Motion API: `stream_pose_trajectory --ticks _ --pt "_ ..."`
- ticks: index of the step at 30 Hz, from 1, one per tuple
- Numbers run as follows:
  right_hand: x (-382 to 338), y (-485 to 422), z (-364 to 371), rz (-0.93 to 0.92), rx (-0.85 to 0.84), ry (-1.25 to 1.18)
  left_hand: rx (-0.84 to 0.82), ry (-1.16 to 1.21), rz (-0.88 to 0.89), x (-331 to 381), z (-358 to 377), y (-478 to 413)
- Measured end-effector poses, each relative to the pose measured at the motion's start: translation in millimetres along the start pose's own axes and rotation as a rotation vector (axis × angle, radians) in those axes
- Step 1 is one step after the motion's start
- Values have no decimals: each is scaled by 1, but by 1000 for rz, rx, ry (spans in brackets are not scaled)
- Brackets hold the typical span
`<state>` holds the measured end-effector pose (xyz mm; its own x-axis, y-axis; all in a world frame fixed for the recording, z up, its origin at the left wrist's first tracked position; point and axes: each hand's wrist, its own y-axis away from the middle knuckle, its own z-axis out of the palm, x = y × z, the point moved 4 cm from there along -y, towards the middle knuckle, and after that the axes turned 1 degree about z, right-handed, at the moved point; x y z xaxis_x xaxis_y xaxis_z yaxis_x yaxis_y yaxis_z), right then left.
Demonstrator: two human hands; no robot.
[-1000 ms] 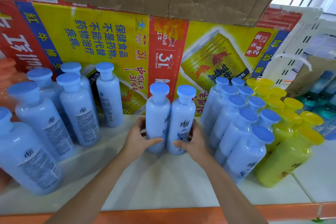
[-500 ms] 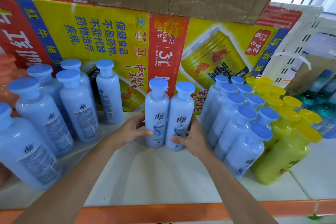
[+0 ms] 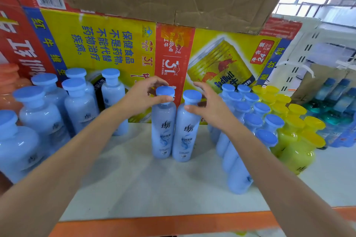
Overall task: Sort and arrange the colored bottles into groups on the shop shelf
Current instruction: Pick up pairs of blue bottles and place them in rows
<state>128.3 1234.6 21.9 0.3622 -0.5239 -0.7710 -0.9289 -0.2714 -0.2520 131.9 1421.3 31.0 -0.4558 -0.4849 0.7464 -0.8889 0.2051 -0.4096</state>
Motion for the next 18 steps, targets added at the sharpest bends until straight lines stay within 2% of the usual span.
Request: stream_pose_trajectory --ticks 6,18 --pt "-23 -12 -14 -52 -228 272 -141 -246 3 11 -2 -10" --pt "-19 -32 -32 -139 -236 385 -154 -212 15 20 6 -27"
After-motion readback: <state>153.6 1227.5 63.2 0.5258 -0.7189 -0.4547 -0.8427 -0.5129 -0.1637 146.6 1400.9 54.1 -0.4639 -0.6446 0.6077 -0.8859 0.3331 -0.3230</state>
